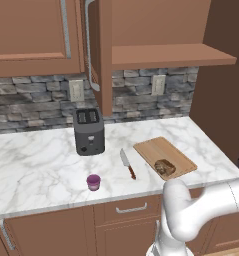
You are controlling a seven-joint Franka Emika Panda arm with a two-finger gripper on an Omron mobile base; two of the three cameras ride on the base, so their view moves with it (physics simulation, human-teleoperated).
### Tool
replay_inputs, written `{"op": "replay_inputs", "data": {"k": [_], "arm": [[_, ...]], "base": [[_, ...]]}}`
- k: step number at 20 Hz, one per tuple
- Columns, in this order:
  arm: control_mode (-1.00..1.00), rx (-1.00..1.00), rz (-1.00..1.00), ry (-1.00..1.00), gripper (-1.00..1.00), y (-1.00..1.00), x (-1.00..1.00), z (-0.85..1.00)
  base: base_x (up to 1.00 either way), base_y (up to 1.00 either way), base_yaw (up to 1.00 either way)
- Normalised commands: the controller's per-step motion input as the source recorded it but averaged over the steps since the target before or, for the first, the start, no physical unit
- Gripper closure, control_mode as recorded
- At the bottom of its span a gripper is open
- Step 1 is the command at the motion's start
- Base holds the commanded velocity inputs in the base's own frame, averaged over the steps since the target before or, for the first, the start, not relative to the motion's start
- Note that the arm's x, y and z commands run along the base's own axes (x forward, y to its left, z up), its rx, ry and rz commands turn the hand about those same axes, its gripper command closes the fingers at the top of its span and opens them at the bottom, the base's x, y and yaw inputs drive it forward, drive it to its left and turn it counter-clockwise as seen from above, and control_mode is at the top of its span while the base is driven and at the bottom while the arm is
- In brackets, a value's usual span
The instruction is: Pick the bread, place it on the cutting board, pick the jam, place it on the counter, and close the cabinet.
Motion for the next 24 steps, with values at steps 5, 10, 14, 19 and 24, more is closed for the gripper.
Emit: {"op": "replay_inputs", "data": {"k": [5,10,14,19,24], "arm": [[-1.0,0.0,-0.1,0.01,-1.0,0.36,-0.15,0.0],[-1.0,0.0,-0.1,0.02,-1.0,0.36,-0.08,0.0],[-1.0,0.0,-0.1,0.02,-1.0,0.43,-0.03,0.0],[-1.0,0.0,-0.1,0.01,-1.0,0.44,-0.03,0.0],[-1.0,0.0,-0.04,0.0,-1.0,0.3,0.0,0.0]], "base": [[0.0,0.0,0.0],[0.0,0.0,0.0],[0.0,0.0,0.0],[0.0,0.0,0.0],[0.0,0.0,0.0]]}}
